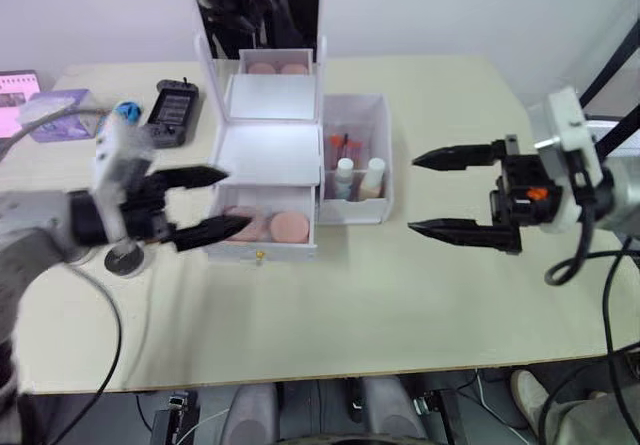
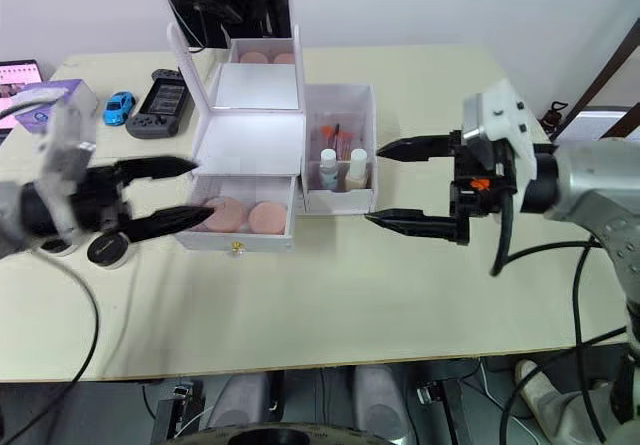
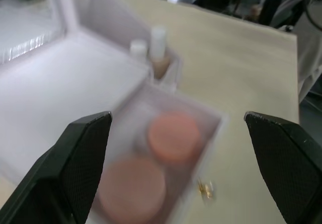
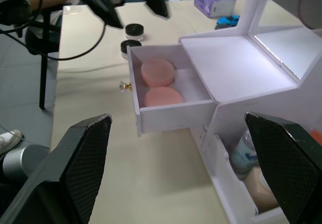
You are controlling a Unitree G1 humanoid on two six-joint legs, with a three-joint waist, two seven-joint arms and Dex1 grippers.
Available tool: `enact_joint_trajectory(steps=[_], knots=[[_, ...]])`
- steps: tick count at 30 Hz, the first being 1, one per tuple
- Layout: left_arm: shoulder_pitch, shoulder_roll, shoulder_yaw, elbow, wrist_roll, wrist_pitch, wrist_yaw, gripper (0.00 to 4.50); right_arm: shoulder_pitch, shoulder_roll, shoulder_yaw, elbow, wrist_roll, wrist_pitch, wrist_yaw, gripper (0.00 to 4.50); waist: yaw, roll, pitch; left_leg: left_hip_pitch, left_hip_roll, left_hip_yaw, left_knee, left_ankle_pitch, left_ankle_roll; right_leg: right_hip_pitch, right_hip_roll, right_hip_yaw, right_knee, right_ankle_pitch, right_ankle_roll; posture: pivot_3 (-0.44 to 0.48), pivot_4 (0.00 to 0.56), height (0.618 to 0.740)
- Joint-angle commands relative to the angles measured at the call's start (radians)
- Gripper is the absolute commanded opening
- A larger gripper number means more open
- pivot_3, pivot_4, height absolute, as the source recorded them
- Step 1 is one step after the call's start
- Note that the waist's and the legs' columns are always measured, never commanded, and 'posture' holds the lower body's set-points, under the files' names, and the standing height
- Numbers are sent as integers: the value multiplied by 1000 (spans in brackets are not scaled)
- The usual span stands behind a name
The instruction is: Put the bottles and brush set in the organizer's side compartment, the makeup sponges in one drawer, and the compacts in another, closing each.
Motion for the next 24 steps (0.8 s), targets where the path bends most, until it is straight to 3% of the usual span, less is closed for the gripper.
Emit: enact_joint_trajectory(steps=[1, 4, 8, 13, 24], knots=[[164, -28, 152, -85, -29, -20, -33, 3581, -81, 12, 44, 59, -54, -52, 71, 4500, 7, 0, 0, 0, 0, 0, 0, 0, 0, 0, 0, 0, 0, 0, 0, 0, 150, 740], [291, -106, 173, -123, 4, -114, -44, 2151, -122, 35, 86, 100, -89, -73, 108, 4500, 11, 0, 0, 0, 0, -1, 1, 0, 0, 0, 0, 0, -1, -1, 2, 0, 150, 740], [409, -200, 92, -143, 77, -212, -11, 85, -146, 52, 105, 120, -114, -78, 136, 4500, 8, 0, 0, -2, 0, 2, 3, 0, -1, 1, -2, 0, -4, -1, 1, 0, 150, 740], [419, -275, -64, -94, 199, -334, 48, 85, -142, 42, 92, 112, -126, -67, 143, 4500, 10, 0, -1, -2, -1, 3, 3, 0, -1, 1, -3, 0, -4, 0, -1, 0, 150, 740], [189, -332, -265, 38, 245, -394, 153, 85, -50, 1, 14, 34, -122, -12, 93, 4500, 8, 1, -1, -1, -1, 2, 2, 0, 0, 1, -1, 0, -1, 1, -1, 0, 150, 740]])
